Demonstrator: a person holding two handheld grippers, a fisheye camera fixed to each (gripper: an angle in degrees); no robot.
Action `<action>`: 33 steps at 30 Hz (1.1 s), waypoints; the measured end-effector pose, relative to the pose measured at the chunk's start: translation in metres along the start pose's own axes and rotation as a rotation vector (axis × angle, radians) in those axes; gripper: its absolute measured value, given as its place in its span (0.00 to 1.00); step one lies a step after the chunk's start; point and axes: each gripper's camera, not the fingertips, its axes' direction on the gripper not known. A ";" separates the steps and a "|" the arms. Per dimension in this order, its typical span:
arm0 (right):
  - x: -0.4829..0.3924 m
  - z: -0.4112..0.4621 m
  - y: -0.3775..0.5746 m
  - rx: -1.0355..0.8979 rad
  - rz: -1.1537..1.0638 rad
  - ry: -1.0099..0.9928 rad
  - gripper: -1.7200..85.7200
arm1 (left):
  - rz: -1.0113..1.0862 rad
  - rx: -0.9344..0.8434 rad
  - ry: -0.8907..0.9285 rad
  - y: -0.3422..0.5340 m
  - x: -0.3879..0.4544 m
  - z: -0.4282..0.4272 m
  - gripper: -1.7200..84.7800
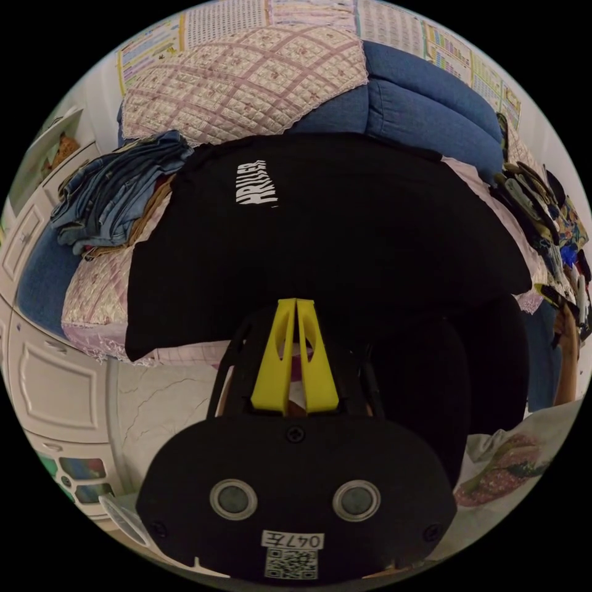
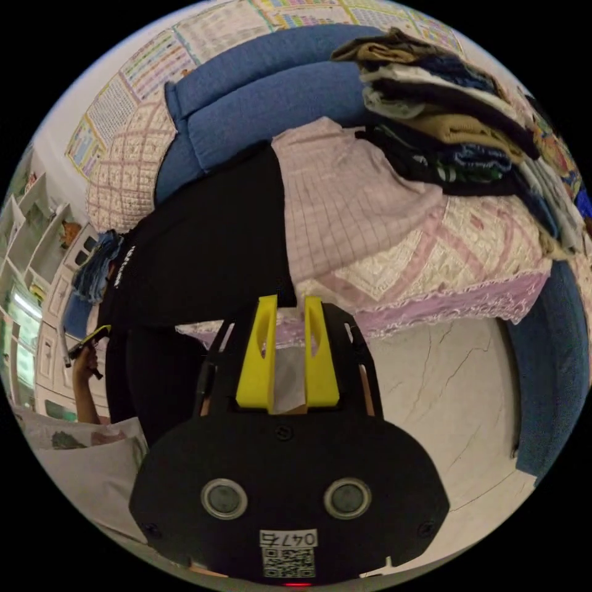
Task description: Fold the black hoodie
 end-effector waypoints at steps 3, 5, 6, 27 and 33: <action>0.035 0.012 0.020 0.050 0.055 -0.120 0.05 | 0.005 -0.002 -0.008 0.000 -0.007 0.006 0.01; 0.049 0.019 0.028 0.076 0.067 -0.184 0.05 | 0.010 -0.004 -0.015 -0.001 -0.011 0.010 0.01; 0.056 0.026 0.032 0.076 0.062 -0.212 0.05 | 0.011 -0.006 -0.020 -0.001 -0.013 0.012 0.01; 0.039 0.060 0.037 -0.012 -0.021 -0.069 0.01 | -0.009 0.012 0.004 0.006 -0.035 0.022 0.01; 0.006 0.040 0.014 -0.026 -0.014 0.004 0.01 | -0.004 0.012 0.001 0.007 -0.026 0.016 0.01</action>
